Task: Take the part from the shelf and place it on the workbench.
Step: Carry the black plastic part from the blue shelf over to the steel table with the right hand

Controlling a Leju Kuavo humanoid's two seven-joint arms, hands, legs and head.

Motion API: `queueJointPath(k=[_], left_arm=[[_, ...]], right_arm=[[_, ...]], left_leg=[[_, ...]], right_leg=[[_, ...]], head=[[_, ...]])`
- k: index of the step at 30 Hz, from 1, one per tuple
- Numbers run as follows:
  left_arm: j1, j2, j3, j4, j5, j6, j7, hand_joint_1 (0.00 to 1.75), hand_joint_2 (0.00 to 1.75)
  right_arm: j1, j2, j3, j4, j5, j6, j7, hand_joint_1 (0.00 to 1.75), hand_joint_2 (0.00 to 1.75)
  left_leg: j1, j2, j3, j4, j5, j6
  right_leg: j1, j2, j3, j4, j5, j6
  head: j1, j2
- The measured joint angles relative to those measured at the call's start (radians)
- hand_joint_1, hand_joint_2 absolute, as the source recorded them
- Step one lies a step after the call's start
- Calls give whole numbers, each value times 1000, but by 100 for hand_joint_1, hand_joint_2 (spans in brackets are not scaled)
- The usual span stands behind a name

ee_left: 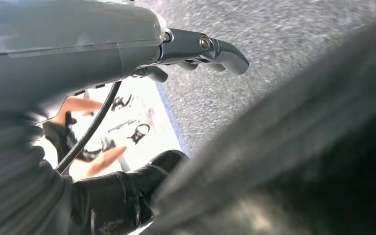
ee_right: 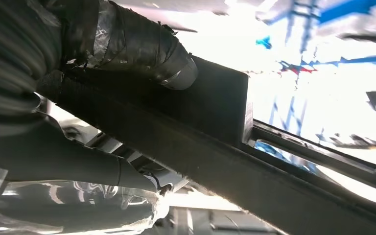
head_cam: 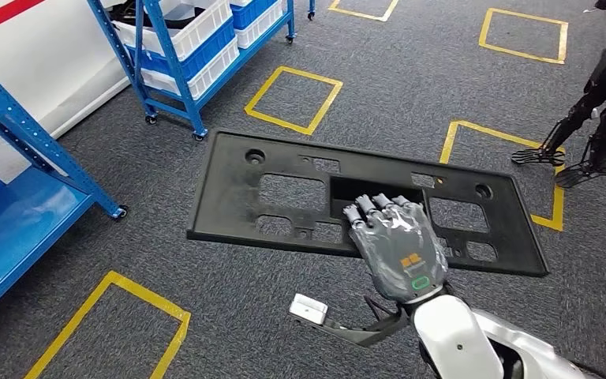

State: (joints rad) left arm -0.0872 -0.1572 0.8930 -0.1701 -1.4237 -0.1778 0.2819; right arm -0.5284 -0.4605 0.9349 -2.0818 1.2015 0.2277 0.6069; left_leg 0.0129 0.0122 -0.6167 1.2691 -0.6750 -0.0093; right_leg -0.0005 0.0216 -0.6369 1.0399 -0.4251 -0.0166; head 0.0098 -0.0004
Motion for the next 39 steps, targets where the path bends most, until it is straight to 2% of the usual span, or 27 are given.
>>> queueJointPath(k=[1,2,3,5,7,9,10,12,13,14,15,16,17,18,20,22,25,27,29,30,31,32,33,34,36,38,39], left_arm=[[2,0,-2,0,0,-3,-2,0,175],[3,1,-4,0,0,-5,-4,0,175],[3,1,-5,0,0,-6,-6,0,175],[4,6,-6,0,1,-6,-5,0,175],[1,9,-7,0,1,-6,3,0,175],[-5,10,-9,0,2,-6,10,0,175],[-8,10,-10,0,2,-6,12,0,175],[-9,10,-11,0,2,-5,15,0,175],[-8,10,-11,0,2,-4,16,0,175],[-6,10,-11,0,2,-3,17,0,175],[-5,9,-11,0,2,-2,18,0,175],[-4,9,-11,0,3,-1,19,0,175],[-3,9,-11,0,3,0,20,0,175],[-3,8,-11,0,4,3,23,0,175],[-5,7,-11,0,7,12,32,0,175],[-9,7,-10,0,8,18,46,0,175],[-17,2,-9,0,8,18,58,0,175],[-20,-3,-9,0,8,19,62,0,175],[-16,-9,-9,0,7,22,60,0,175],[-14,-12,-9,0,6,25,58,0,175],[-12,-15,-10,0,6,27,54,0,175],[-10,-18,-10,0,5,29,51,0,175],[-8,-20,-11,0,5,31,47,0,175],[-7,-21,-11,0,4,32,43,0,175],[-5,-22,-13,0,3,33,33,0,175],[-4,-22,-16,0,3,34,27,0,175],[-5,-22,-17,0,3,35,25,0,175]], right_arm=[[28,-21,-21,-17,0,-3,-7,175,175],[52,-42,-43,-31,0,-8,-17,175,175],[70,-59,-64,-43,-2,-13,-28,175,175],[91,-82,-106,-62,-5,-23,-51,175,175],[98,-91,-138,-71,-8,-29,-68,175,175],[102,-96,-156,-77,-11,-31,-79,175,175],[105,-99,-163,-79,-12,-31,-82,175,175],[107,-107,-173,-83,-15,-32,-85,175,175],[108,-109,-177,-83,-15,-32,-85,175,175],[109,-110,-179,-83,-16,-33,-85,175,175],[111,-110,-180,-83,-16,-34,-86,175,175],[113,-110,-181,-83,-16,-36,-86,175,175],[116,-111,-181,-83,-15,-40,-89,175,175],[117,-110,-181,-83,-11,-45,-91,175,175],[116,-102,-178,-82,9,-57,-97,175,175],[112,-79,-167,-76,40,-66,-100,175,175],[105,-44,-143,-63,70,-76,-101,175,175],[100,-27,-132,-58,77,-83,-100,175,175],[95,-12,-124,-52,87,-90,-96,175,175],[95,-8,-120,-49,92,-92,-93,175,175],[95,-4,-116,-47,97,-93,-91,175,175],[96,-2,-112,-46,101,-93,-88,175,175],[97,0,-109,-45,105,-92,-85,175,175],[97,1,-107,-45,108,-90,-81,175,175],[99,1,-104,-45,112,-83,-74,175,175],[102,1,-103,-46,116,-76,-69,175,175],[104,1,-103,-46,118,-75,-68,175,175]], left_leg=[[-2,-2,-15,25,3,5],[-4,-4,-13,11,27,11],[-7,-12,6,-40,66,19],[-9,-58,57,-165,132,36],[-13,-92,83,-234,145,43],[-15,-77,92,-257,148,44],[-14,-64,97,-268,156,46],[-9,-37,110,-293,172,51],[-9,-23,112,-299,176,53],[-10,-10,113,-301,177,54],[-10,5,112,-301,176,53],[-9,19,112,-301,175,51],[-8,32,113,-300,173,48],[-7,45,114,-298,169,43],[-4,65,115,-291,159,27],[-6,80,116,-282,149,12],[-3,92,122,-280,141,-4],[3,59,107,-241,112,-10],[3,13,45,-118,51,-7],[2,3,4,-44,25,-4],[-1,-2,-31,12,12,0],[-4,-4,-49,33,21,6],[-7,-8,-47,12,50,13],[-11,-19,-28,-44,92,21],[-15,-73,24,-179,160,37],[-18,-106,51,-242,176,43],[-18,-98,56,-249,176,44]], right_leg=[[4,13,0,1,0,-2],[7,28,0,1,1,-3],[10,44,1,3,2,-4],[11,77,-2,6,4,-3],[5,105,-11,7,11,6],[-2,129,-18,1,22,21],[-2,120,-20,0,24,26],[2,56,-39,41,-7,35],[0,18,-62,92,-39,39],[-4,-4,-91,156,-74,44],[-10,-13,-118,216,-100,51],[-17,-17,-133,253,-110,57],[-24,-19,-130,253,-101,64],[-30,-26,-105,212,-75,70],[-34,-58,-26,78,-21,79],[-28,-78,14,3,-6,67],[-20,-55,10,-1,-10,34],[-19,-39,10,-3,-9,18],[-15,-21,10,-4,-9,5],[-11,-10,10,-4,-9,2],[-7,3,10,-4,-8,-1],[-2,17,11,-4,-8,-2],[1,33,12,-4,-8,-3],[3,48,14,-3,-8,-3],[3,75,14,-2,-7,-1],[-1,100,8,-2,-2,7],[-3,114,5,-4,1,13]], head=[[0,0],[0,0],[0,0],[1,0],[1,0],[-2,0],[-2,0],[0,0],[1,0],[2,0],[3,0],[3,0],[3,0],[3,0],[3,0],[2,0],[-1,0],[-3,0],[-5,0],[-5,0],[-5,0],[-5,0],[-5,0],[-5,0],[-4,0],[-5,0],[-5,0]])
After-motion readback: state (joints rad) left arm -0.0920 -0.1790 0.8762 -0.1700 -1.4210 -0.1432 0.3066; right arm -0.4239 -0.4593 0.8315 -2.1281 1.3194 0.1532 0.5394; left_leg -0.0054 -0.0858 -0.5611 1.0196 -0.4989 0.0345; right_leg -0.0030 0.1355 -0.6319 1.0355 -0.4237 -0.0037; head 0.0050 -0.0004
